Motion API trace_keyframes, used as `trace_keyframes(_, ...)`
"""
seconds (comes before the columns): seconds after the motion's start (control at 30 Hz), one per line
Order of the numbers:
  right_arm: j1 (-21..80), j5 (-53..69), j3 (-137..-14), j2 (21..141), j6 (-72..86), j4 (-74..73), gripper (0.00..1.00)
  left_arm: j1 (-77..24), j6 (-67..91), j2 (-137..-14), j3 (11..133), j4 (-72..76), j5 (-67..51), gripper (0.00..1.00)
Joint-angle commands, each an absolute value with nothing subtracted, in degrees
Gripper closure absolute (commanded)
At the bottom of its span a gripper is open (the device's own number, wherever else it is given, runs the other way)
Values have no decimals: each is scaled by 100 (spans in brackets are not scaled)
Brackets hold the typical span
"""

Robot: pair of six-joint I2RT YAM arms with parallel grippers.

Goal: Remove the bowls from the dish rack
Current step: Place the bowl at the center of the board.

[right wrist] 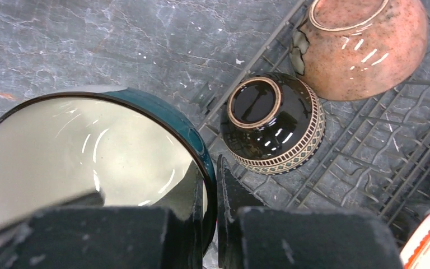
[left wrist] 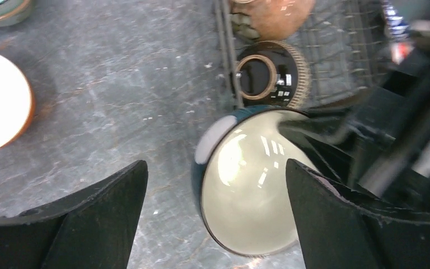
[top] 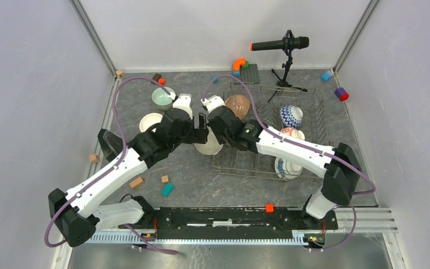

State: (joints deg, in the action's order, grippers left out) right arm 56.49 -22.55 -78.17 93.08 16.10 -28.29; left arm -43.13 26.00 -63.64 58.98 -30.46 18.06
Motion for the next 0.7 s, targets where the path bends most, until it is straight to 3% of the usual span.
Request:
trace_keyframes(0.0, 5541, -2511, -8148, 8813, 1549, -2733, 100, -4352, 2505, -5867, 5894, -2414, 1552, 0)
trace_keyframes(0.33, 3783, -2901, -8119, 7323, 1376, -3397, 100, -4351, 2622, -5248, 5495, -1966, 2002, 0)
trace_keyframes(0.43, 2796, -3043, -7674, 6803, 1573, -3041, 100, -4346, 2683, -5264, 5467, -1954, 2028, 0)
trace_keyframes(0.6, 248, -1862, -7009, 6446, 2305, -2552, 100, -4359, 2733, -5251, 5449, -1969, 2032, 0)
trace_keyframes(0.67, -323, -1817, -6931, 6545, 2555, -2577, 100, -4376, 2750, -5240, 5432, -1958, 2059, 0)
